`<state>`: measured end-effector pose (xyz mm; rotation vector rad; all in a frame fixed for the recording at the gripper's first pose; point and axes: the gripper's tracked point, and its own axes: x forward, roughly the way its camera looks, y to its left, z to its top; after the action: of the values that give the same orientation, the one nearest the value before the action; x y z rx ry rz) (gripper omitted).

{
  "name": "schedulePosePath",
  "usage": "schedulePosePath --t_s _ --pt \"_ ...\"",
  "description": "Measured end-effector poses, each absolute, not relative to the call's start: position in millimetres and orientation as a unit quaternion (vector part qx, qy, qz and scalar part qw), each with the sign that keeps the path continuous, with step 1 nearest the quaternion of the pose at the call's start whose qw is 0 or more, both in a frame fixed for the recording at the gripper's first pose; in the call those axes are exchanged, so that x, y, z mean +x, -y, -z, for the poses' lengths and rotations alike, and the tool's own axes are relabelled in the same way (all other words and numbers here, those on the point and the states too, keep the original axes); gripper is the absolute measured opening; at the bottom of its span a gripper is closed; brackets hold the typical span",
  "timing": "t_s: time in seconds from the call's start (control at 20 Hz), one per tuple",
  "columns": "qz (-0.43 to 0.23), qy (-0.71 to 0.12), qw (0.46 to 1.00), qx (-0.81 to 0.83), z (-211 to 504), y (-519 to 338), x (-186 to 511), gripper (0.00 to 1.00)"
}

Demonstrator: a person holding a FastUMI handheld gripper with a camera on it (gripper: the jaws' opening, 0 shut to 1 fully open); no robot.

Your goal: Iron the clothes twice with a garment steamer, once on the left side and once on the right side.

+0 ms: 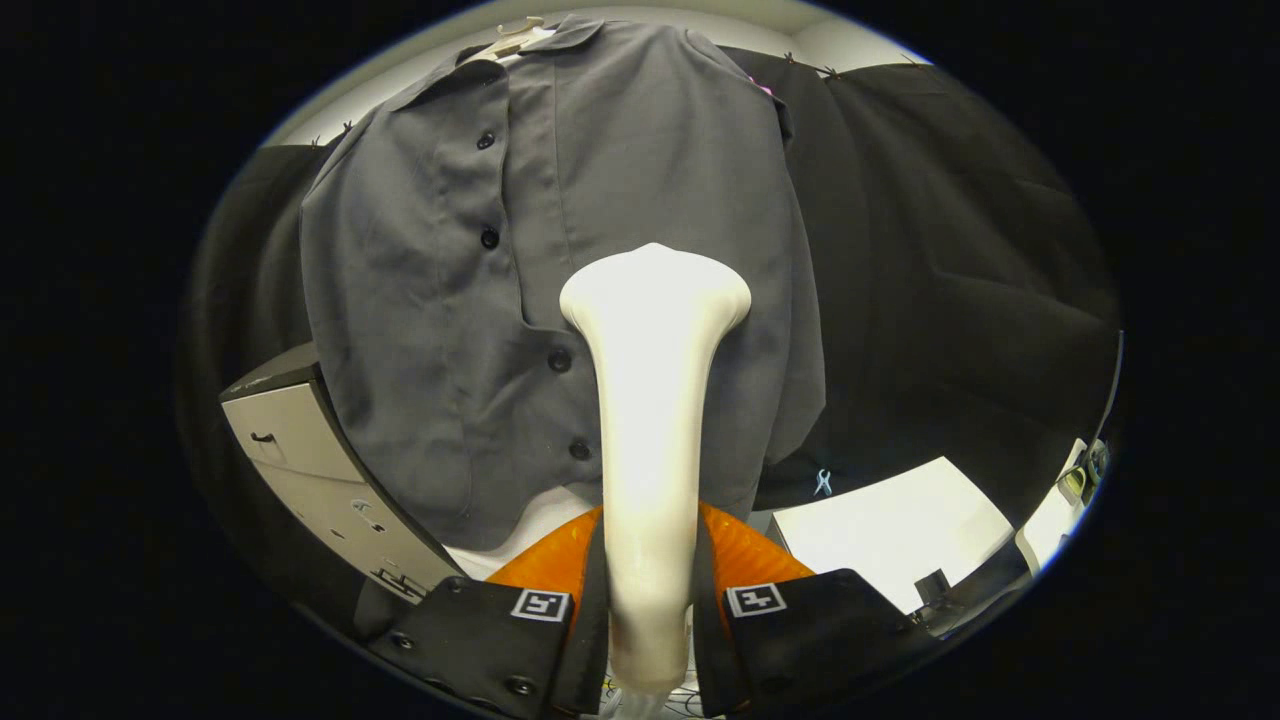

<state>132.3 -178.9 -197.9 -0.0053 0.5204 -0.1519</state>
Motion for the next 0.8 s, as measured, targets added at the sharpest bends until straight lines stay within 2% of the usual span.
schedulePosePath --t_s 0.45,0.8 --pt "0.091 -0.277 0.957 0.008 216 189 116 0.43" --pt "0.093 -0.221 0.971 0.005 161 176 97 0.43"
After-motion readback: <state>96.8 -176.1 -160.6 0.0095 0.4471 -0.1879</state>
